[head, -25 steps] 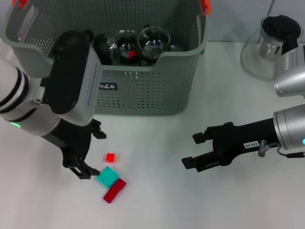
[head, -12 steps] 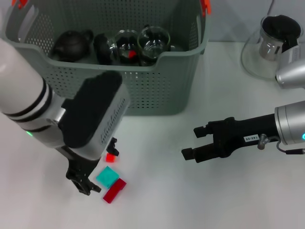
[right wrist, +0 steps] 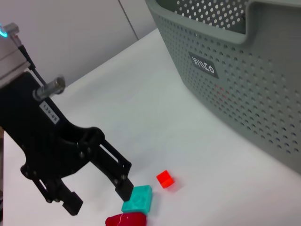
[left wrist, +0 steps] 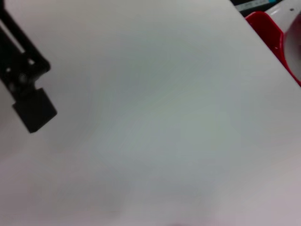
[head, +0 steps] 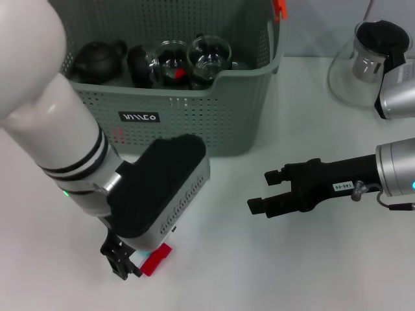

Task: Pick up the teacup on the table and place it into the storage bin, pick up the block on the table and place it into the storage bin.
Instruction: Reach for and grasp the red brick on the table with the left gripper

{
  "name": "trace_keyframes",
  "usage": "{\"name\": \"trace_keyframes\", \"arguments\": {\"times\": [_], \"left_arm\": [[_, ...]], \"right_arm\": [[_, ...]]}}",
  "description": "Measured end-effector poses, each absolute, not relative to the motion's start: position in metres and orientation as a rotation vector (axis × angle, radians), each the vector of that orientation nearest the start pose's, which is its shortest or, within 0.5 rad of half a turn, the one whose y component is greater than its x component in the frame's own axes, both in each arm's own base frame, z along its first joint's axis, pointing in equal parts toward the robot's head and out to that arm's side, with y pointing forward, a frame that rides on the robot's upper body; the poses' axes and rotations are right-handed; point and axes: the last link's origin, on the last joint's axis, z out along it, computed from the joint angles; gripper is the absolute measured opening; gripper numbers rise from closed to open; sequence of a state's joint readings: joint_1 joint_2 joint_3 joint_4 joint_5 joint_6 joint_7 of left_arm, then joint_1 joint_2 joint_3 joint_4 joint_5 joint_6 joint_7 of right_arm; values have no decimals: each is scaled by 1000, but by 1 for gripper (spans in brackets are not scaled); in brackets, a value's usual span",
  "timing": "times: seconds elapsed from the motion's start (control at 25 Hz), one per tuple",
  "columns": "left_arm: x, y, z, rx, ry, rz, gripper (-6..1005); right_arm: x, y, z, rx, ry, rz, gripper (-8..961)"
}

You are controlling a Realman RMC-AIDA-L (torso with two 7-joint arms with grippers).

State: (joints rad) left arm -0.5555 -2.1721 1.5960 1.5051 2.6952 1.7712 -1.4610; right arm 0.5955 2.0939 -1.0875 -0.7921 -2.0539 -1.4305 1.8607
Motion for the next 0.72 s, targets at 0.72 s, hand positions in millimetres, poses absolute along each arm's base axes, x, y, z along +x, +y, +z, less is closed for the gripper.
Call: {"name": "trace_keyframes", "arguments": {"times": [0.72], "left_arm": [[-161, 297, -65, -3019, 1055, 983, 814]], "right_arm": [[220, 344, -44, -2905, 918, 320, 944]]}}
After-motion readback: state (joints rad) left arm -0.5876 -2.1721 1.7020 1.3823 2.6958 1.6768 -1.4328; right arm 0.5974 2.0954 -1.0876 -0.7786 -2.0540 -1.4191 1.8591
